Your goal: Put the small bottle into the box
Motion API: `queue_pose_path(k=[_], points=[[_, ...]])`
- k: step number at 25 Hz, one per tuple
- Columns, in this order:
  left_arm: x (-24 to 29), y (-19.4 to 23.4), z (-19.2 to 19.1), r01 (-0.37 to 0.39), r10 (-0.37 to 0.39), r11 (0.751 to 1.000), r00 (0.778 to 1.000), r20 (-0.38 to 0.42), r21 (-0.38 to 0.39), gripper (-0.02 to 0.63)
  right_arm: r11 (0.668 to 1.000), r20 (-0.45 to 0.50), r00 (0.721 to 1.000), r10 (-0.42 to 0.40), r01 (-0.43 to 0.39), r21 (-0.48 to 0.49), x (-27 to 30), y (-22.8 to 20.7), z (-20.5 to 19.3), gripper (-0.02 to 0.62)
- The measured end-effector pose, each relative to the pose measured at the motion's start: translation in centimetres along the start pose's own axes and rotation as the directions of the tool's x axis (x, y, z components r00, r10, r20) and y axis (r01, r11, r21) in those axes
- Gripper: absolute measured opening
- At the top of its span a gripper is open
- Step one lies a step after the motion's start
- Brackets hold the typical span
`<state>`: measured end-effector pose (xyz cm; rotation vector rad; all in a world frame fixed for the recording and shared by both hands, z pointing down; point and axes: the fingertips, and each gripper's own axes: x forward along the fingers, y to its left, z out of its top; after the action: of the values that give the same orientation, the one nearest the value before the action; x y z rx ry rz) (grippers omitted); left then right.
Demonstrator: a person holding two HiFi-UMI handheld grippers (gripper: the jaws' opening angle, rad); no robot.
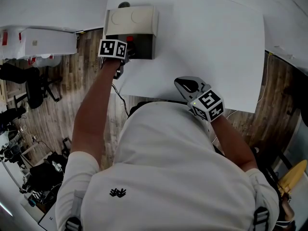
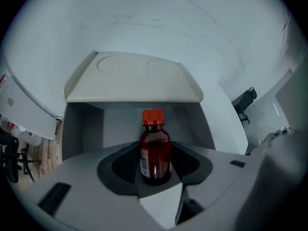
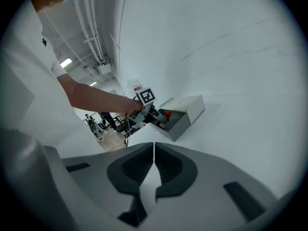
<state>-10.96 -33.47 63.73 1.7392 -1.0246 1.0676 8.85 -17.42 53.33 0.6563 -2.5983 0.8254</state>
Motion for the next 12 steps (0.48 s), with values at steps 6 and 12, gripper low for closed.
queue_pose_path(k=[6,12], points=[[0.51,0.21,-0.25,-0.022,0.021,1.000,0.997,-0.071,-0.019,0.206,1.000,-0.002,1.000,-0.005,0.005,0.010,-0.32,-0.29,-0.38,0.011],[0.88,0.58,-0.55,-0.033,0.028,0.998,0.993,-0.118,-0.044,0.207,1.000,0.006,1.000,-0.007,0.007,0.019,-0.47,-0.33,-0.12,0.011]])
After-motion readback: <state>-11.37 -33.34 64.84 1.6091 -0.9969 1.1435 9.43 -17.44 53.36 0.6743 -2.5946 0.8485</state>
